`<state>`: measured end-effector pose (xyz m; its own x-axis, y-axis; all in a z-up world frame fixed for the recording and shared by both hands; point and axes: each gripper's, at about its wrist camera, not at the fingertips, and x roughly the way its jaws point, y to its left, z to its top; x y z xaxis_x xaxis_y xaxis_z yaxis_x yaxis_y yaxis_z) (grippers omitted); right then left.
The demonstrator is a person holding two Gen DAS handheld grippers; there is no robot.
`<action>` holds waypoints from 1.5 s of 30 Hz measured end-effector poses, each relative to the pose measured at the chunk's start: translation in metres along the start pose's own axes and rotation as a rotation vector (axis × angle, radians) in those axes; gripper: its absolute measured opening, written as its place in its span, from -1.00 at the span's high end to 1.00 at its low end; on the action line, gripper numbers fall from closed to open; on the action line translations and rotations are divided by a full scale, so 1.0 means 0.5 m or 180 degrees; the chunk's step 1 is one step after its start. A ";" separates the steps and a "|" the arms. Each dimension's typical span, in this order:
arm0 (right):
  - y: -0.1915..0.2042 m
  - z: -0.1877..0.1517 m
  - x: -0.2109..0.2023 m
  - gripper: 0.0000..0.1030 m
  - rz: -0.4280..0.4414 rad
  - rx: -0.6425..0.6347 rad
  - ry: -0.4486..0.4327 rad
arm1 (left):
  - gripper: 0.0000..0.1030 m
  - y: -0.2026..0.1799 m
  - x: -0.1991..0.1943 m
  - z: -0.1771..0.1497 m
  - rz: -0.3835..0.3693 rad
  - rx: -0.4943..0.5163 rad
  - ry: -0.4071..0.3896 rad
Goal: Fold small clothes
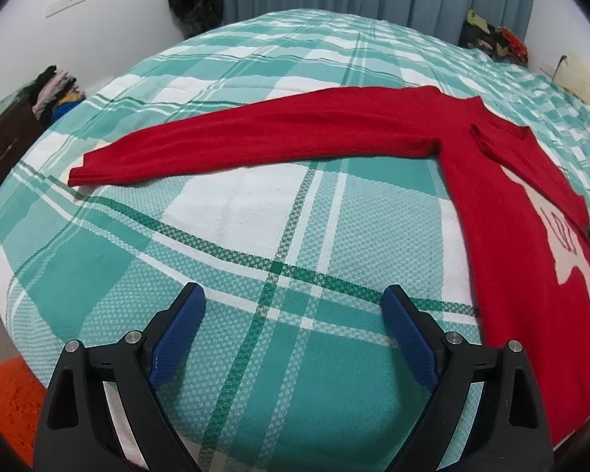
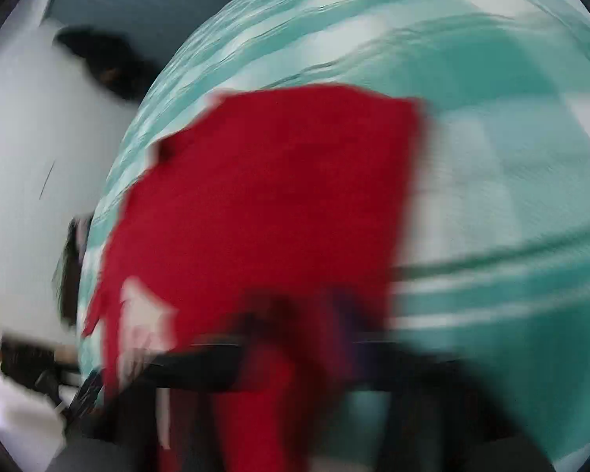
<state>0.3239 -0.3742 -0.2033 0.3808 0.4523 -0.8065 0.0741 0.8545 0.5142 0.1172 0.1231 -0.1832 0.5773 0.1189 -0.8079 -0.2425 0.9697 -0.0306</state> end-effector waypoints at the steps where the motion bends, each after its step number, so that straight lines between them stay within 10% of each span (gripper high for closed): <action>1: -0.015 -0.005 -0.025 0.86 -0.0051 0.0088 -0.0162 | -0.79 0.002 -0.002 -0.001 -0.0002 0.0003 0.0001; 4: -0.010 -0.034 -0.121 0.37 -0.0134 -0.0032 -0.0441 | -0.82 0.001 0.002 -0.001 0.0003 -0.0010 0.0003; 9: 0.042 -0.081 -0.083 0.37 0.0211 -0.0295 0.0045 | -0.86 -0.004 0.010 -0.003 0.0040 -0.0015 -0.0012; 13: 0.053 -0.122 -0.015 0.91 -0.0366 -0.0716 0.0019 | -0.86 -0.002 0.003 -0.010 0.0019 0.0056 0.0022; 20: 0.023 -0.131 -0.101 0.86 -0.0703 -0.0399 -0.0268 | -0.92 -0.005 0.010 -0.011 0.0025 0.0045 0.0050; 26: 0.159 -0.177 -0.092 0.80 -0.0175 -0.0961 -0.0177 | -0.92 -0.006 0.006 -0.015 0.0024 0.0052 0.0045; 34: 0.081 -0.258 -0.135 0.84 -0.0830 -0.0745 -0.0298 | -0.98 -0.005 0.008 -0.019 -0.0026 0.0118 0.0071; 37: 0.152 -0.293 -0.172 0.84 -0.0395 -0.0913 -0.0265 | -0.99 -0.009 0.014 -0.017 0.0012 0.0104 0.0080; 42: 0.165 -0.393 -0.102 0.98 -0.0354 -0.1253 0.0304 | -0.99 -0.006 0.006 -0.022 -0.0019 0.0125 0.0066; 45: 0.069 -0.402 -0.144 1.00 -0.0392 -0.0579 0.0097 | -0.99 -0.002 -0.002 -0.030 -0.0044 0.0183 0.0068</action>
<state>0.1136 -0.3260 -0.1861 0.3509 0.3469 -0.8698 -0.0503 0.9345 0.3524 0.1054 0.1189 -0.1910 0.5633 0.1014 -0.8200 -0.1890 0.9819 -0.0084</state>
